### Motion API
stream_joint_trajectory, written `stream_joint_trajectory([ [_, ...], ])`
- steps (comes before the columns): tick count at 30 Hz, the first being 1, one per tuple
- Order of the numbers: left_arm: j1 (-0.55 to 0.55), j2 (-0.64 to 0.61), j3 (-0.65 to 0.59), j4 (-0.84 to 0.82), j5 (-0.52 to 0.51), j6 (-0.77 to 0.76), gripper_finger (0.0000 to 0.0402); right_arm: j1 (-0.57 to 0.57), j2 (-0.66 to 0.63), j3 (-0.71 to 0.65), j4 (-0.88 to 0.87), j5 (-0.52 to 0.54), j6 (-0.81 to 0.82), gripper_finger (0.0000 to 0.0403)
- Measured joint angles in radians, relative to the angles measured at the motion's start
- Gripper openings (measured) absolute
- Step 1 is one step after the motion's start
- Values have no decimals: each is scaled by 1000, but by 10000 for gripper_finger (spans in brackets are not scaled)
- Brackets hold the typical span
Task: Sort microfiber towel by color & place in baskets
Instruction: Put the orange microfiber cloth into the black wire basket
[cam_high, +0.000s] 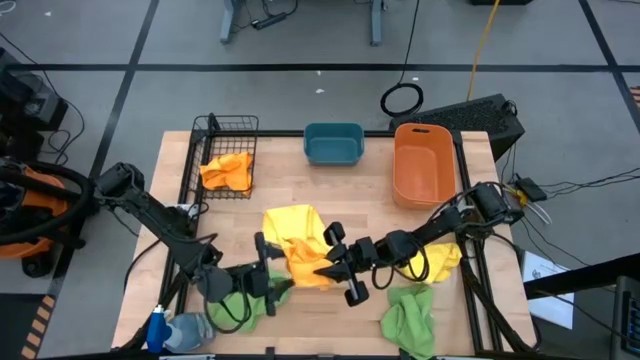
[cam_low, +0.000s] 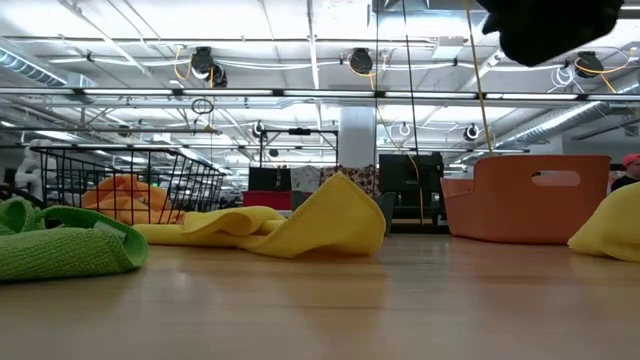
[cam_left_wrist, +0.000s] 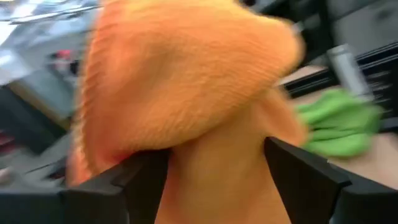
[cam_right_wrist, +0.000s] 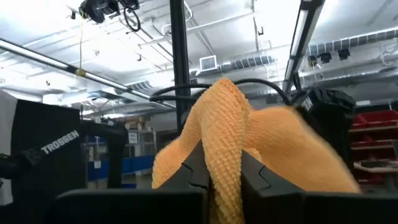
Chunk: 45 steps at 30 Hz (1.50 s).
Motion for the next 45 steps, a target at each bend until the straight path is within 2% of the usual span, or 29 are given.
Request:
stream_joint_trajectory([
  [2, 2, 0, 0, 0, 39, -27, 272, 0, 0, 30, -19, -1, -24, 18],
  [15, 16, 2, 0, 94, 31, -50, 272, 0, -2, 158, -182, 10, -187, 18],
  [19, 31, 2, 0, 95, 99, -82, 260, 0, -2, 162, -185, 11, -211, 18],
  [23, 48, 2, 0, 94, 203, -95, 194, 1, -2, 162, -197, 3, -213, 18],
  [27, 53, 2, -1, 71, 211, -62, 69, 1, -2, 162, -236, 5, -212, 26],
  [29, 51, 2, -2, 61, 212, -46, 22, 7, -3, 162, -259, 29, -201, 42],
  [34, 29, -13, -2, -12, 193, -50, 25, 34, -30, 164, -394, 161, -205, 117],
  [40, 4, -60, -3, -164, 56, -106, 13, 65, -121, 164, -739, 387, -180, 209],
  [45, 1, -116, -1, -333, -69, -198, 13, 76, -193, 161, -1044, 537, -146, 254],
])
